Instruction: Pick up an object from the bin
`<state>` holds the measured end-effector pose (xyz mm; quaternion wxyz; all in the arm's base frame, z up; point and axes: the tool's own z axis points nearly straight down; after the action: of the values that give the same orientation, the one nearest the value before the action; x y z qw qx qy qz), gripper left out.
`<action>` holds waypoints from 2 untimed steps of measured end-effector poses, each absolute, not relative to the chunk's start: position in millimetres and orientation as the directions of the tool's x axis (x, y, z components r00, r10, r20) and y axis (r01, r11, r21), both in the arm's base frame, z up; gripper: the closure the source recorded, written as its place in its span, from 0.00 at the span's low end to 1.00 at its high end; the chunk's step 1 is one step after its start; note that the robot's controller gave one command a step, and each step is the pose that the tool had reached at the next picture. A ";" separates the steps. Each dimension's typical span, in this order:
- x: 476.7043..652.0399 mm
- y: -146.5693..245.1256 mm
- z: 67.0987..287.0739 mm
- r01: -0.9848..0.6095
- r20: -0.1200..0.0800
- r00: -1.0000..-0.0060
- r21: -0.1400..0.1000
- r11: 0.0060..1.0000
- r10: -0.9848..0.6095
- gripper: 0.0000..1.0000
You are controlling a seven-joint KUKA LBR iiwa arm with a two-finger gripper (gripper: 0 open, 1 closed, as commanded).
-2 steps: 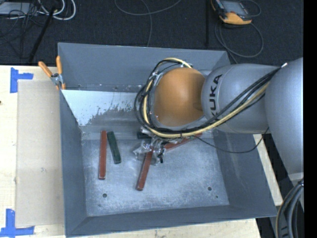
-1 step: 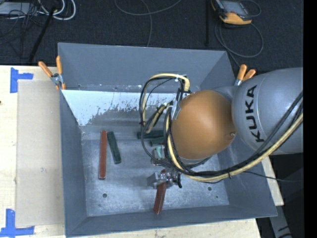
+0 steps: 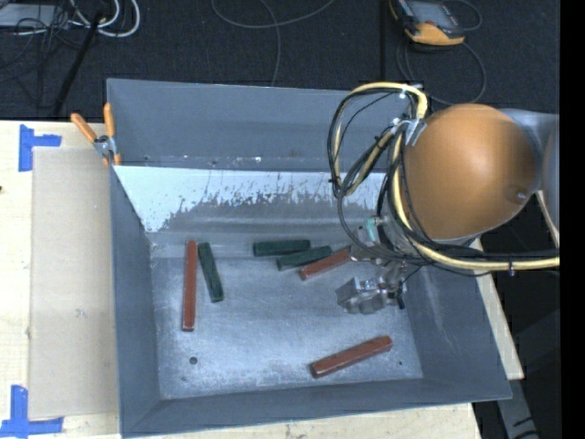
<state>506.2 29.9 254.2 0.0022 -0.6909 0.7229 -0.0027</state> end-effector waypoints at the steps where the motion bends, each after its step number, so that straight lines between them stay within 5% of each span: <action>1: 504.3 32.9 250.3 -0.999 -0.002 -0.042 0.002 0.042 -0.999 0.00; 2: 475.0 14.9 155.7 -0.998 0.001 -0.062 0.012 0.062 -0.998 0.00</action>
Offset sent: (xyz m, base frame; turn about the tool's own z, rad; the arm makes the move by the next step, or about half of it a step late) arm 0.0000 0.0000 0.0000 0.0000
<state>475.0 14.9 155.7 -0.0043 -0.6847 0.7288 0.0042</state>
